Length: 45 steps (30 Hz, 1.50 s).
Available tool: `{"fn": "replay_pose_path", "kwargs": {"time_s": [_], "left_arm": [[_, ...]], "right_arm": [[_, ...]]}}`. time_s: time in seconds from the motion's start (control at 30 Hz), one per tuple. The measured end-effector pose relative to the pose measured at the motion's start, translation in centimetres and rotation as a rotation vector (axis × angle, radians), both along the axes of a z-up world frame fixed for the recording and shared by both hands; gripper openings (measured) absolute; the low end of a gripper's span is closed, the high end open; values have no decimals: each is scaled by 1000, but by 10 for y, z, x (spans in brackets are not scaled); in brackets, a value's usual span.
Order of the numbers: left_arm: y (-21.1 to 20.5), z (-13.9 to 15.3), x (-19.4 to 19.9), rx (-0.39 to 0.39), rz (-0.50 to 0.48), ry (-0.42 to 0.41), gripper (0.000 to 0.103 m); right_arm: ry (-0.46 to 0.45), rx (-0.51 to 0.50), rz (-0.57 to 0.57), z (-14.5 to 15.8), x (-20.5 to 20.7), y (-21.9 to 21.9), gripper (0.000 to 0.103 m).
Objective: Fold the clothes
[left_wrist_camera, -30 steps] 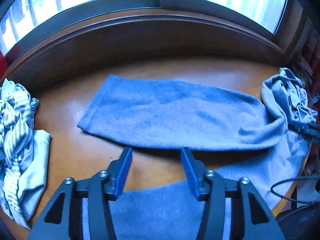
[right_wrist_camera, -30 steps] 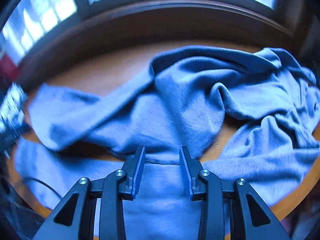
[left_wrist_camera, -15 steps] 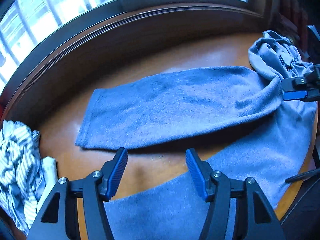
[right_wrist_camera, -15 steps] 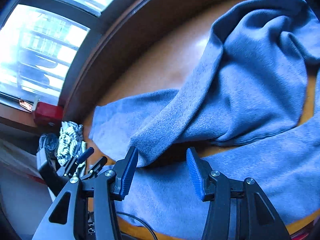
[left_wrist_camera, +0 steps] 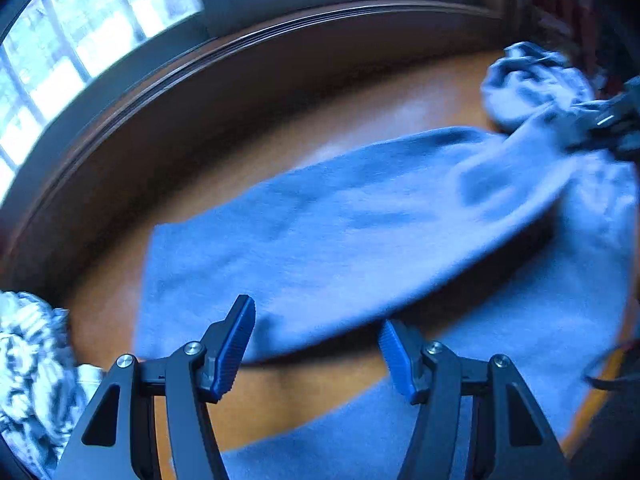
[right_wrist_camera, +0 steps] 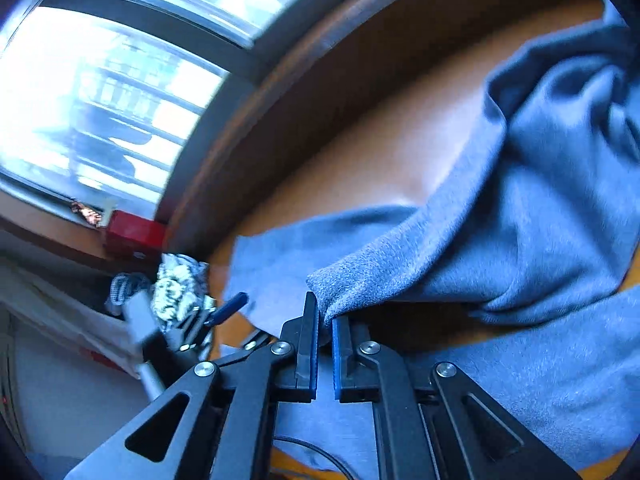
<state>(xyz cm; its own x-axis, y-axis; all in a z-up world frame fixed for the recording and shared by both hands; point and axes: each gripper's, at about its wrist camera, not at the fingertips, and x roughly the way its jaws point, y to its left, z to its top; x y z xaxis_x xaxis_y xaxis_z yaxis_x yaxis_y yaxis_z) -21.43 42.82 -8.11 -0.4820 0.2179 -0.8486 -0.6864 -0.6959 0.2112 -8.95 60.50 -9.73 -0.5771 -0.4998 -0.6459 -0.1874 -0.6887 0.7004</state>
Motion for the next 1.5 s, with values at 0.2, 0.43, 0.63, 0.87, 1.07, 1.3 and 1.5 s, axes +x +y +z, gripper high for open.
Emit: {"fn": "replay_pose_path", "kwargs": {"time_s": [0.2, 0.43, 0.63, 0.87, 1.07, 1.3, 1.5], "left_arm": [[-13, 18, -13, 172, 95, -145, 10], [-50, 80, -11, 379, 150, -198, 7], [-95, 99, -19, 405, 267, -190, 7], [-105, 83, -36, 419, 358, -269, 7], [-106, 60, -14, 316, 321, -258, 48], [-97, 45, 18, 287, 246, -259, 54], [-65, 38, 42, 207, 130, -224, 56]], "right_arm": [[62, 78, 36, 30, 0, -3, 6], [161, 154, 131, 62, -37, -13, 6], [136, 184, 219, 35, -122, -35, 6], [-19, 266, 220, -30, -212, -60, 10], [-33, 234, 222, -34, -196, -60, 43], [-84, 192, 248, -27, -132, -56, 46], [-151, 90, 373, -38, -97, -104, 46]]}}
